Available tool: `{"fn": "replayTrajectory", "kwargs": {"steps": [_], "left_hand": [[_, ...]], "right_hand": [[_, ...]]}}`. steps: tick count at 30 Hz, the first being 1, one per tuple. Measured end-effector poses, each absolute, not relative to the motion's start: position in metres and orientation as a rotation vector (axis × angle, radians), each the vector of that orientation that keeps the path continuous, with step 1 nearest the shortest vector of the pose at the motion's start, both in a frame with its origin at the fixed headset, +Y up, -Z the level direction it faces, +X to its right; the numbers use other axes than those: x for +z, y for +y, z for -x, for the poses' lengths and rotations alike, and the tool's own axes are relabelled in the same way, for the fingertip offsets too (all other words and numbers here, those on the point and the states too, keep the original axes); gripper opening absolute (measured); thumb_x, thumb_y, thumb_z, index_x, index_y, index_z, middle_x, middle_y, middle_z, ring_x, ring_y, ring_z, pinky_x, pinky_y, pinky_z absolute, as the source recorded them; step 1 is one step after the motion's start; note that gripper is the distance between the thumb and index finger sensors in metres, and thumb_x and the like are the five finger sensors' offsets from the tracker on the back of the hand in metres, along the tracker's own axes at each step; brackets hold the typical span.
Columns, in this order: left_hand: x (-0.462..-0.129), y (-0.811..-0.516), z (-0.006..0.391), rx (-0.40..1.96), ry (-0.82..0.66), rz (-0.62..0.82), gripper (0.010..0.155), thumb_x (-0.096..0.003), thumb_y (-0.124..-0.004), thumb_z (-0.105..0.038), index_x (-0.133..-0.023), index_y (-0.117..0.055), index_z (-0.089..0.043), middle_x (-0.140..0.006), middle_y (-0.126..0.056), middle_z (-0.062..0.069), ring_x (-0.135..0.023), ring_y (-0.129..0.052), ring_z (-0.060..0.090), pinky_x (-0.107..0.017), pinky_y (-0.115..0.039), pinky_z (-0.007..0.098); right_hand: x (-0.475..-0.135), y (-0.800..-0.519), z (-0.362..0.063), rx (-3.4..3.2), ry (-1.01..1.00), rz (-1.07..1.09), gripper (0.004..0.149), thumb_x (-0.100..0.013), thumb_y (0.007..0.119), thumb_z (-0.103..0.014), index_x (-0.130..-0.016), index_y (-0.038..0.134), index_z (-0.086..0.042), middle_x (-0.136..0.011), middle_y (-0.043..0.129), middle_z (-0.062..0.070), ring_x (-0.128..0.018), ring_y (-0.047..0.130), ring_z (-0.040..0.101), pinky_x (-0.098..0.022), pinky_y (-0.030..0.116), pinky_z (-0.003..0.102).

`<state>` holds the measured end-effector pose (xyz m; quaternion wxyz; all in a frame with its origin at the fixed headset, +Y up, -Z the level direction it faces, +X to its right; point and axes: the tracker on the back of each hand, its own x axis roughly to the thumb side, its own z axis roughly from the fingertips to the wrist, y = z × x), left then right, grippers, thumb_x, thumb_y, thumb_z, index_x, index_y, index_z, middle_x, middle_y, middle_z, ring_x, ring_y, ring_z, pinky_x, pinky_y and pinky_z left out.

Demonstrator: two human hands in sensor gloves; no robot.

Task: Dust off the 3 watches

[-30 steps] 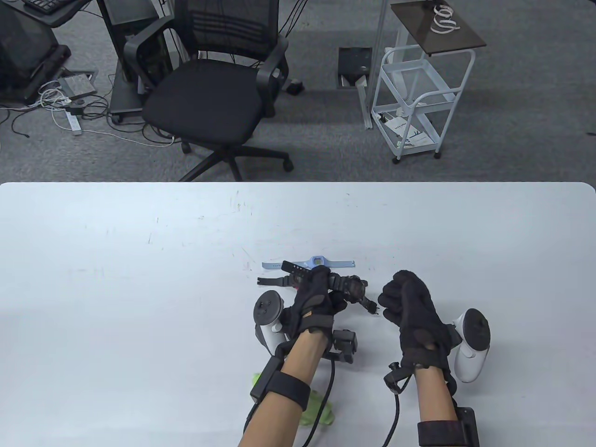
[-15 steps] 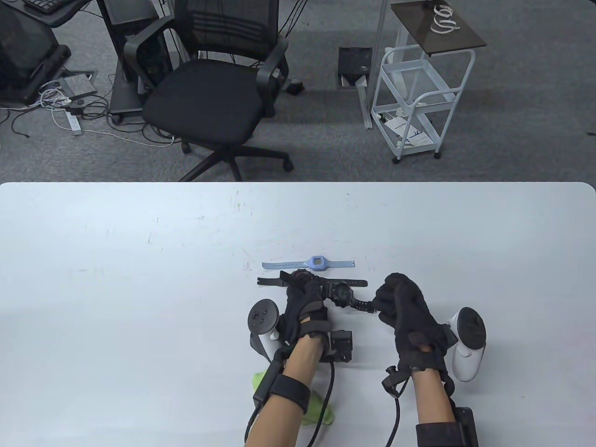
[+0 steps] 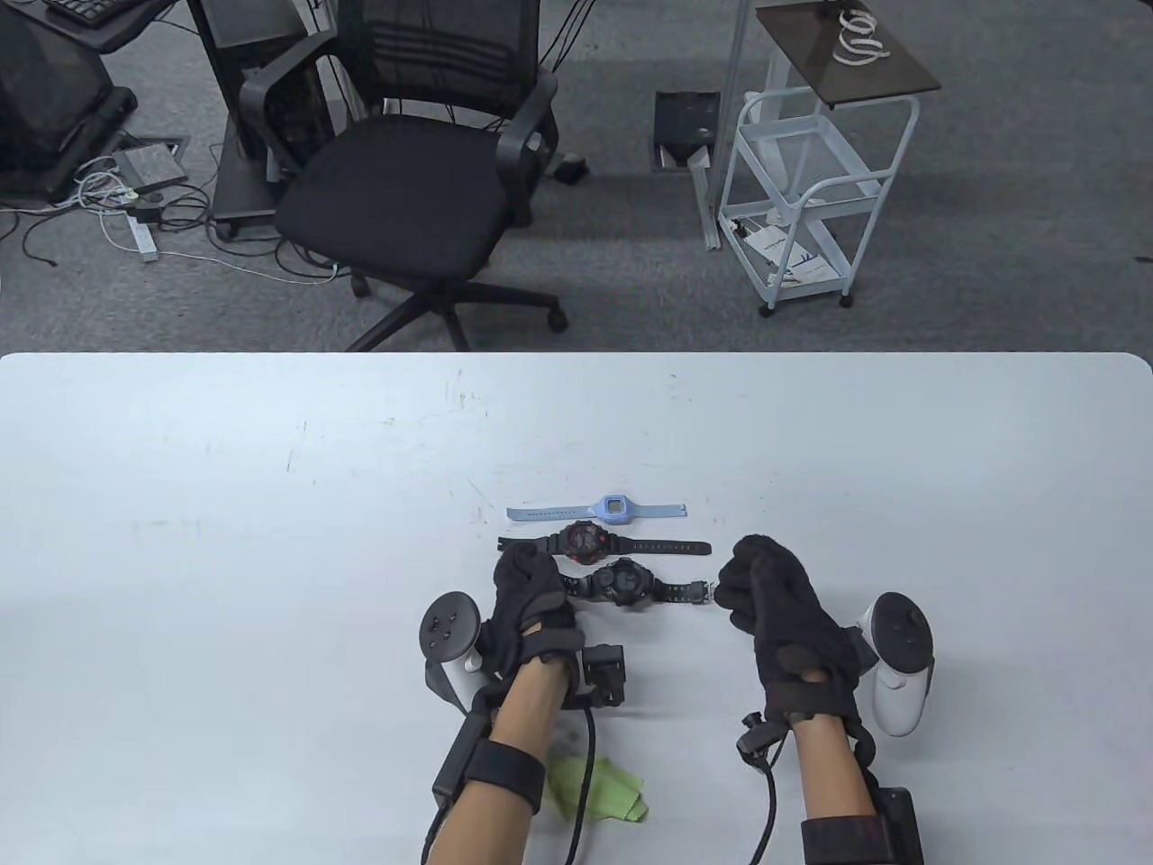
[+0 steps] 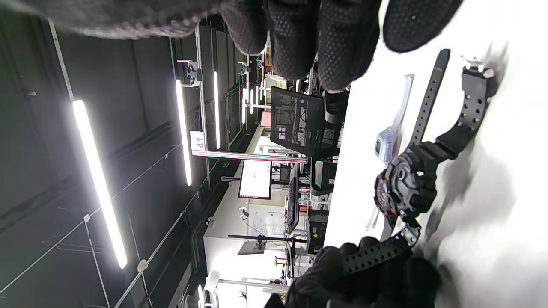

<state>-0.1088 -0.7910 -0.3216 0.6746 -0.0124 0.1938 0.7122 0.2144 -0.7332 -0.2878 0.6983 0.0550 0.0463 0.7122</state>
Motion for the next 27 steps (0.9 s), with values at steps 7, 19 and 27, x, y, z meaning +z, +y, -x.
{"fn": "replayTrajectory", "kwargs": {"steps": [7,19,27], "left_hand": [[-0.321,-0.786,0.127,1.543,0.414,0.006,0.066,-0.0576,-0.070,-0.034,-0.112,-0.042,-0.009,-0.113,-0.052,0.020,-0.100,-0.061,0.052,-0.064,-0.064,0.067],[-0.317,-0.771,0.183,1.360,0.329,-0.006,0.065,-0.0561,-0.072,-0.035,-0.112,-0.048,-0.010,-0.113,-0.056,0.019,-0.100,-0.060,0.053,-0.064,-0.063,0.068],[-0.301,-0.735,0.211,1.040,0.004,-0.008,0.065,-0.0552,-0.074,-0.037,-0.111,-0.055,-0.010,-0.112,-0.061,0.020,-0.098,-0.064,0.054,-0.063,-0.062,0.071]], "right_hand": [[-0.288,-0.733,-0.214,1.582,0.106,-0.126,0.064,-0.070,0.053,-0.055,-0.118,0.043,-0.015,-0.111,0.059,0.015,-0.096,0.070,0.041,-0.069,0.054,0.067],[-0.289,-0.733,-0.209,1.661,0.137,-0.146,0.063,-0.070,0.053,-0.055,-0.118,0.043,-0.014,-0.111,0.059,0.016,-0.095,0.071,0.041,-0.069,0.054,0.067],[-0.289,-0.728,-0.199,1.785,0.162,-0.199,0.063,-0.070,0.054,-0.055,-0.117,0.046,-0.013,-0.110,0.060,0.017,-0.095,0.071,0.041,-0.069,0.054,0.067]]}}
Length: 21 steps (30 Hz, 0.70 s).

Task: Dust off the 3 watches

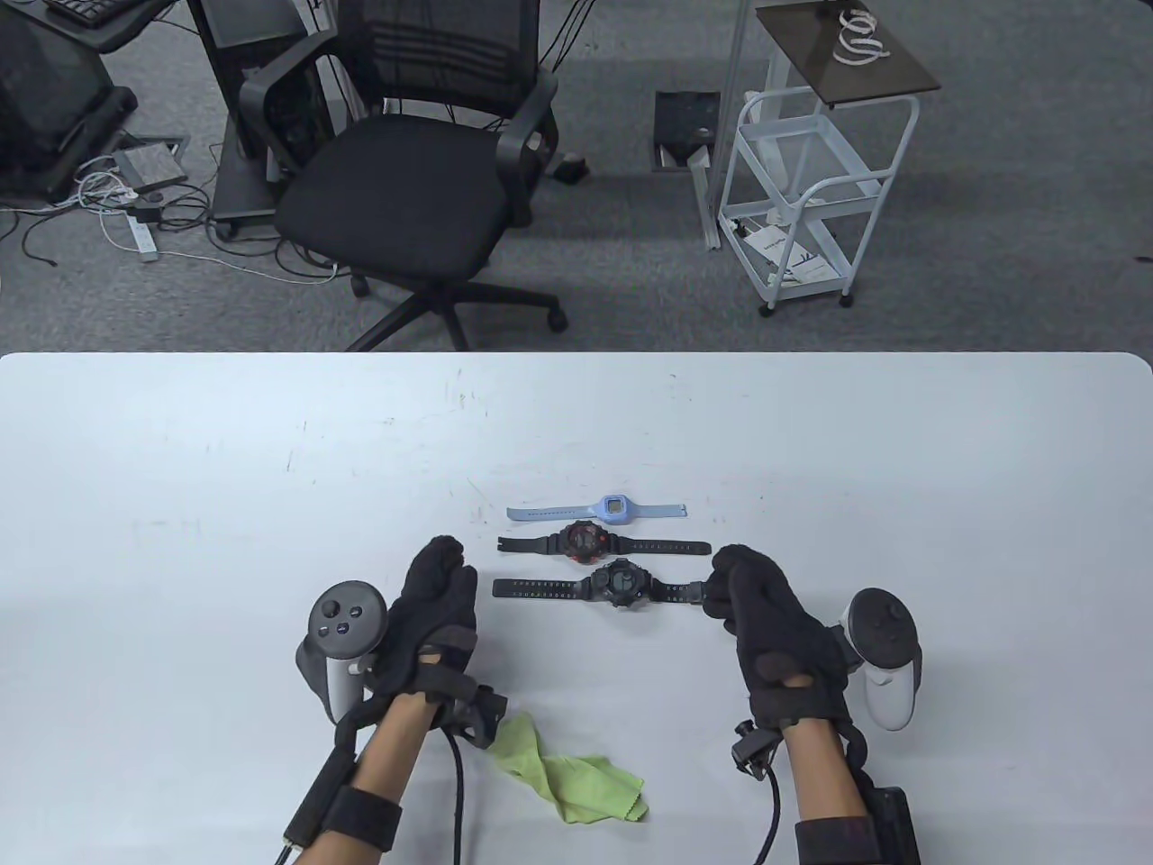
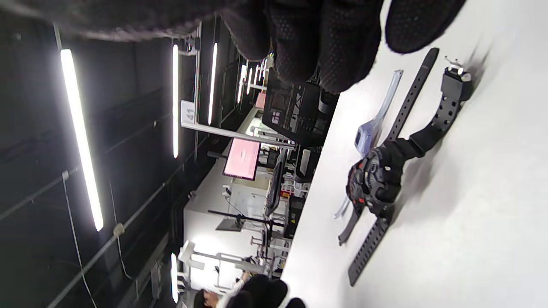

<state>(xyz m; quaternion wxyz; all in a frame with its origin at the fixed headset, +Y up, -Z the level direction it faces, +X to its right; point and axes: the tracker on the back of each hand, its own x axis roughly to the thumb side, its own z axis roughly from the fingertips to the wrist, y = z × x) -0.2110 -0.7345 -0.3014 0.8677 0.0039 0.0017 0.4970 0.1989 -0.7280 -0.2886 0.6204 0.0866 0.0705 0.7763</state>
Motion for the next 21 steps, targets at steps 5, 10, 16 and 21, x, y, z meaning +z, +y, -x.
{"fn": "replayTrajectory", "kwargs": {"steps": [5,10,16,21], "left_hand": [[-0.281,-0.716,0.214,0.672,-0.211,-0.046,0.066,-0.0558,-0.073,-0.041,-0.112,-0.055,-0.012,-0.113,-0.062,0.017,-0.100,-0.066,0.051,-0.065,-0.063,0.070],[-0.267,-0.714,0.210,0.677,-0.377,-0.027,0.066,-0.0554,-0.075,-0.041,-0.112,-0.057,-0.012,-0.114,-0.063,0.018,-0.100,-0.067,0.051,-0.065,-0.061,0.072],[-0.267,-0.706,0.207,0.563,-0.423,-0.054,0.067,-0.0548,-0.075,-0.043,-0.112,-0.058,-0.012,-0.113,-0.064,0.017,-0.099,-0.070,0.050,-0.065,-0.061,0.072],[-0.268,-0.705,0.213,0.604,-0.412,-0.027,0.067,-0.0550,-0.075,-0.043,-0.112,-0.058,-0.012,-0.113,-0.064,0.019,-0.099,-0.070,0.051,-0.065,-0.061,0.073]], "right_hand": [[-0.288,-0.723,-0.178,1.991,0.247,-0.318,0.064,-0.070,0.056,-0.055,-0.118,0.047,-0.013,-0.112,0.058,0.018,-0.098,0.068,0.042,-0.070,0.052,0.068],[-0.287,-0.723,-0.156,2.176,0.354,-0.437,0.065,-0.070,0.060,-0.055,-0.119,0.045,-0.016,-0.116,0.052,0.018,-0.103,0.059,0.045,-0.071,0.047,0.070],[-0.287,-0.726,-0.142,2.286,0.451,-0.488,0.067,-0.070,0.061,-0.056,-0.120,0.040,-0.017,-0.119,0.045,0.019,-0.106,0.051,0.048,-0.072,0.042,0.072],[-0.289,-0.726,-0.146,2.261,0.455,-0.466,0.067,-0.070,0.060,-0.056,-0.120,0.040,-0.017,-0.119,0.045,0.019,-0.106,0.052,0.048,-0.071,0.042,0.072]]}}
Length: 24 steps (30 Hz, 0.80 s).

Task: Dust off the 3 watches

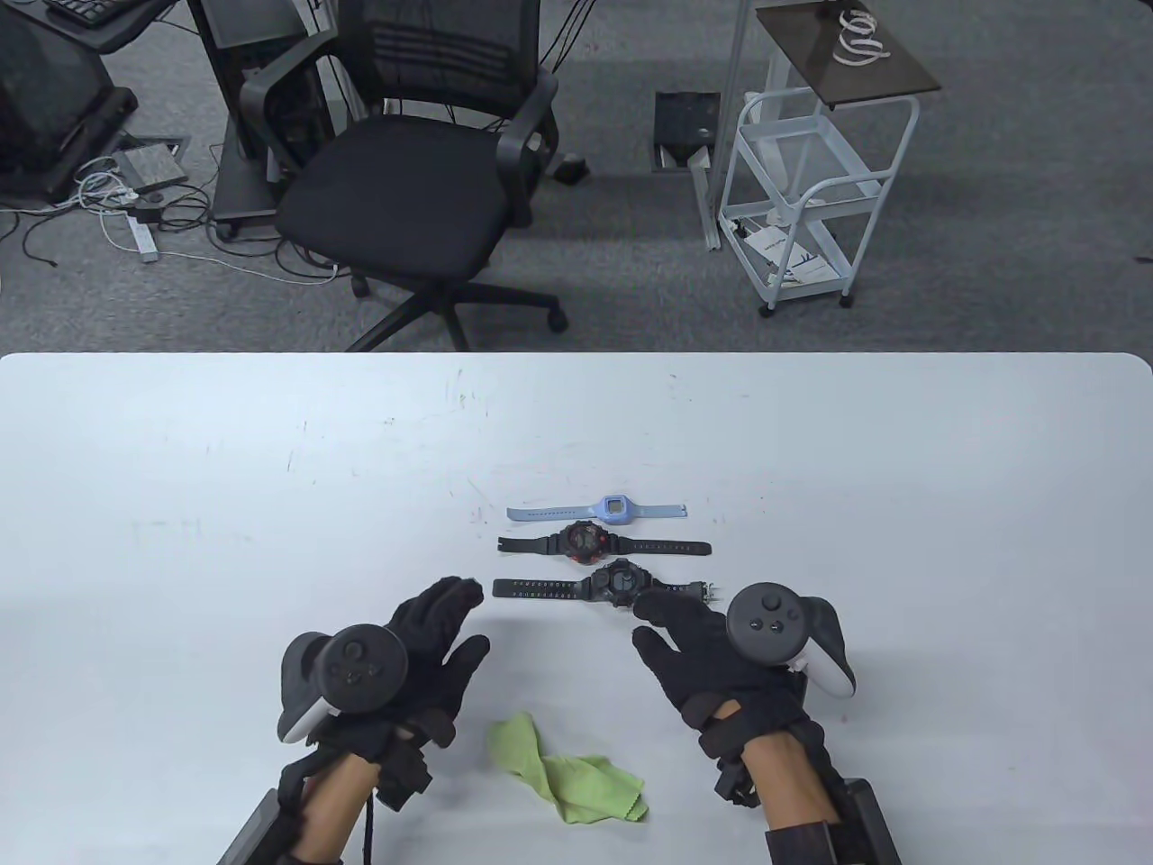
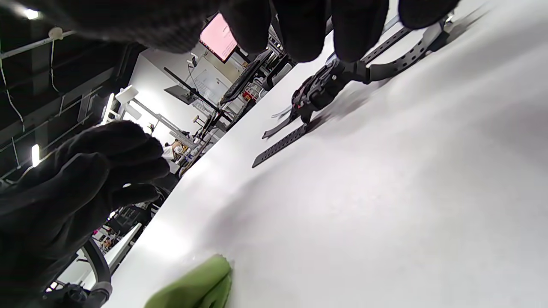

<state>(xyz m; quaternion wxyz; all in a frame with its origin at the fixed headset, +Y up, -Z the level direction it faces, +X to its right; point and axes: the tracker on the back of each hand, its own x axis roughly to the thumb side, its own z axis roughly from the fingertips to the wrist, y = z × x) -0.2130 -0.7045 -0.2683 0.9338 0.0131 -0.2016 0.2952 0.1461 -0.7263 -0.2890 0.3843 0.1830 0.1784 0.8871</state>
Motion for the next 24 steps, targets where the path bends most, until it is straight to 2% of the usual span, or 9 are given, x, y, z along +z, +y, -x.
{"fn": "replayTrajectory", "kwargs": {"steps": [10,24], "left_hand": [[-0.263,-0.691,0.218,0.616,-0.435,-0.037,0.066,-0.0554,-0.074,-0.044,-0.112,-0.060,-0.011,-0.112,-0.066,0.019,-0.097,-0.072,0.051,-0.064,-0.062,0.073],[-0.267,-0.701,0.224,0.591,-0.408,0.013,0.066,-0.0555,-0.073,-0.044,-0.111,-0.061,-0.011,-0.112,-0.067,0.020,-0.097,-0.072,0.052,-0.064,-0.062,0.073]], "right_hand": [[-0.288,-0.724,-0.160,2.212,0.416,-0.426,0.066,-0.070,0.058,-0.055,-0.120,0.041,-0.016,-0.118,0.046,0.020,-0.105,0.053,0.049,-0.071,0.043,0.072],[-0.288,-0.728,-0.155,2.177,0.469,-0.443,0.066,-0.070,0.058,-0.055,-0.120,0.041,-0.015,-0.118,0.046,0.021,-0.104,0.054,0.049,-0.071,0.043,0.072]]}}
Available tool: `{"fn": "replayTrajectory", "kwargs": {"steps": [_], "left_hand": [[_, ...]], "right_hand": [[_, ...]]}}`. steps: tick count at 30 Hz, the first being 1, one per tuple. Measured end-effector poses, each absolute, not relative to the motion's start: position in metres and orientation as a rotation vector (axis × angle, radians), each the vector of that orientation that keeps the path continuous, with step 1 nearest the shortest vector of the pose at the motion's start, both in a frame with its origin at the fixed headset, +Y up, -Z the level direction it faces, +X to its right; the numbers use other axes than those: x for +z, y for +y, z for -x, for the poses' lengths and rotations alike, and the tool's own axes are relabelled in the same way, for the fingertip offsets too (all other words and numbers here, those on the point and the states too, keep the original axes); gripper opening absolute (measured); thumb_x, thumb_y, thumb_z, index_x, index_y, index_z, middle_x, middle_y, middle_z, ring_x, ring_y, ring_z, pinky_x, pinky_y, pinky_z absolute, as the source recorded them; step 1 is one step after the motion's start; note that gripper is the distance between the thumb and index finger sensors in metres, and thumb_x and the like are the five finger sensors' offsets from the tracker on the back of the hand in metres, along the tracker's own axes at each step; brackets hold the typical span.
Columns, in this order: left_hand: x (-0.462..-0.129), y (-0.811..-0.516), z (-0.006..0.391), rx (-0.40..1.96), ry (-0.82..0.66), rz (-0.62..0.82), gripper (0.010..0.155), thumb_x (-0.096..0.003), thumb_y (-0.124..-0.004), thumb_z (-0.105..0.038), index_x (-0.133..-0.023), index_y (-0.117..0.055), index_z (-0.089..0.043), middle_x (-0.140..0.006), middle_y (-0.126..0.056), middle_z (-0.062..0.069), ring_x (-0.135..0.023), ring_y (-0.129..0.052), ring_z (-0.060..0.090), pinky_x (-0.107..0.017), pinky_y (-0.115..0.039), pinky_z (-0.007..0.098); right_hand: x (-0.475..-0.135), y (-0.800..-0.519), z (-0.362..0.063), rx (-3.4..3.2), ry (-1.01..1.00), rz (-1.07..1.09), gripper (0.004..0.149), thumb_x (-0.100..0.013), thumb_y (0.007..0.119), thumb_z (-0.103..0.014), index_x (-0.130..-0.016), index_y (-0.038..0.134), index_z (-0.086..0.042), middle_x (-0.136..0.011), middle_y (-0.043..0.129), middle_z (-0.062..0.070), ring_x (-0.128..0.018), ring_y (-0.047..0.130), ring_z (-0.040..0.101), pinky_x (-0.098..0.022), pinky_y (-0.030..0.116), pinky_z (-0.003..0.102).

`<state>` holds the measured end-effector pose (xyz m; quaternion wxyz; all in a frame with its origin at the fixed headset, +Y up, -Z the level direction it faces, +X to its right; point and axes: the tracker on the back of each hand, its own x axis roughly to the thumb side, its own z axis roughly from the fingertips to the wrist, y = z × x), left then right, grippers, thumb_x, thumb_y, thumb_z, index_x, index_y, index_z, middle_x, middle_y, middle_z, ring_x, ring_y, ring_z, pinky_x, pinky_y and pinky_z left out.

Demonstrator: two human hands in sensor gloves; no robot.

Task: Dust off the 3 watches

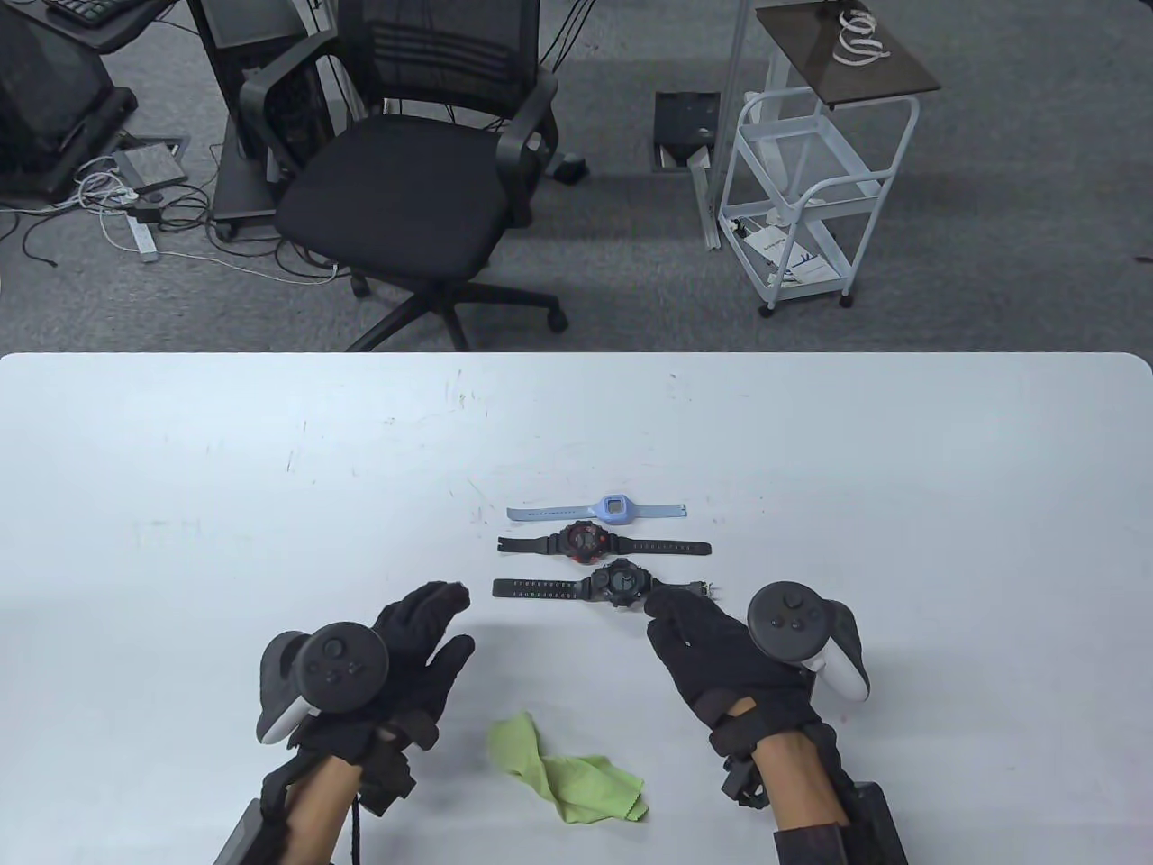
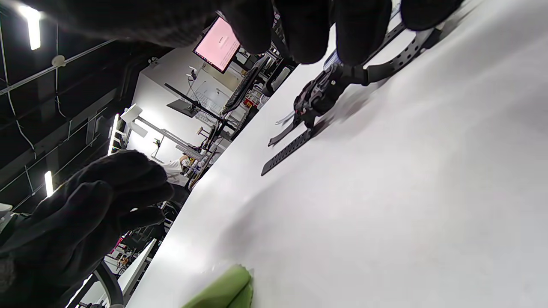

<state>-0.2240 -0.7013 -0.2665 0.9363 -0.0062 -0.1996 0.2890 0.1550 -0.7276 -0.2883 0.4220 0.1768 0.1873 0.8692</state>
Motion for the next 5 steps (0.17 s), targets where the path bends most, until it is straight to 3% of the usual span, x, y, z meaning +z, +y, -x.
{"fn": "replayTrajectory", "kwargs": {"steps": [5], "left_hand": [[-0.2692,-0.7059,0.2249,0.587,-0.397,0.032,0.066,-0.0555,-0.073,-0.044,-0.111,-0.061,-0.010,-0.112,-0.067,0.020,-0.097,-0.072,0.051,-0.064,-0.062,0.073]], "right_hand": [[-0.2898,-0.7282,-0.1560,2.155,0.466,-0.444,0.066,-0.070,0.057,-0.054,-0.120,0.041,-0.015,-0.118,0.046,0.021,-0.104,0.055,0.049,-0.070,0.043,0.072]]}}
